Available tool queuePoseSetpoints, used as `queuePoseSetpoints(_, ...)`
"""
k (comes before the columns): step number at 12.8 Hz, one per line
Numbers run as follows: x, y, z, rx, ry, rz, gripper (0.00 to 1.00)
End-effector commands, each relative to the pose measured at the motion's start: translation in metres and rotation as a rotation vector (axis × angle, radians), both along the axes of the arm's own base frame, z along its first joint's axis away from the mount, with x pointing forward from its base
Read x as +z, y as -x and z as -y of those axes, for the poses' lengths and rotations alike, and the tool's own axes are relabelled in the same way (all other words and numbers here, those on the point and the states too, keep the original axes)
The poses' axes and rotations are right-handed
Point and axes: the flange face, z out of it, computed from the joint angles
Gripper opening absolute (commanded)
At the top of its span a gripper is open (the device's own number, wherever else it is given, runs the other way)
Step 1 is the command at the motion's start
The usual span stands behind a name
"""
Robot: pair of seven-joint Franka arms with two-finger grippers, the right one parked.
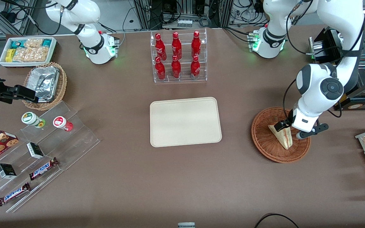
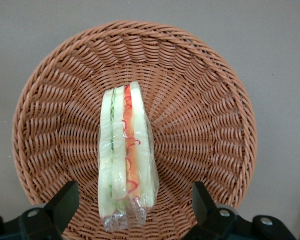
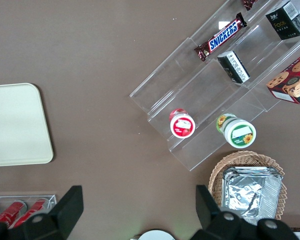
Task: Place sandwich from basket to tray
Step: 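Close the left gripper on the wrapped sandwich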
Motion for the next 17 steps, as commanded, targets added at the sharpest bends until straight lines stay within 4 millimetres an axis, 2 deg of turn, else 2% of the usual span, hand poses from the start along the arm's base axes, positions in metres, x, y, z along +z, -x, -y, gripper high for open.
queuePoseSetpoints(1, -0.016, 0.0, 0.0, 0.017, -0.001, 0.0, 1.0)
queuePoseSetpoints(4, -0.038, 0.002, 0.0, 0.017, -0.001, -0.028, 1.0)
queuePoseSetpoints(7, -0.04, 0.0, 0.0, 0.017, 0.0, -0.023, 0.98)
queuePoseSetpoints(8, -0.04, -0.001, -0.001, 0.017, 0.0, -0.022, 0.9)
queuePoseSetpoints(9, -0.041, -0.001, -0.01, 0.03, -0.002, -0.023, 0.71)
queuePoseSetpoints(11, -0.039, -0.001, -0.013, 0.034, -0.002, -0.02, 0.38)
queuePoseSetpoints(12, -0.039, -0.001, -0.014, 0.031, -0.003, -0.02, 0.3)
queuePoseSetpoints(15, -0.028, -0.002, -0.014, 0.037, -0.003, -0.013, 0.3)
queuePoseSetpoints(17, -0.003, -0.001, -0.009, 0.032, -0.009, -0.036, 0.3)
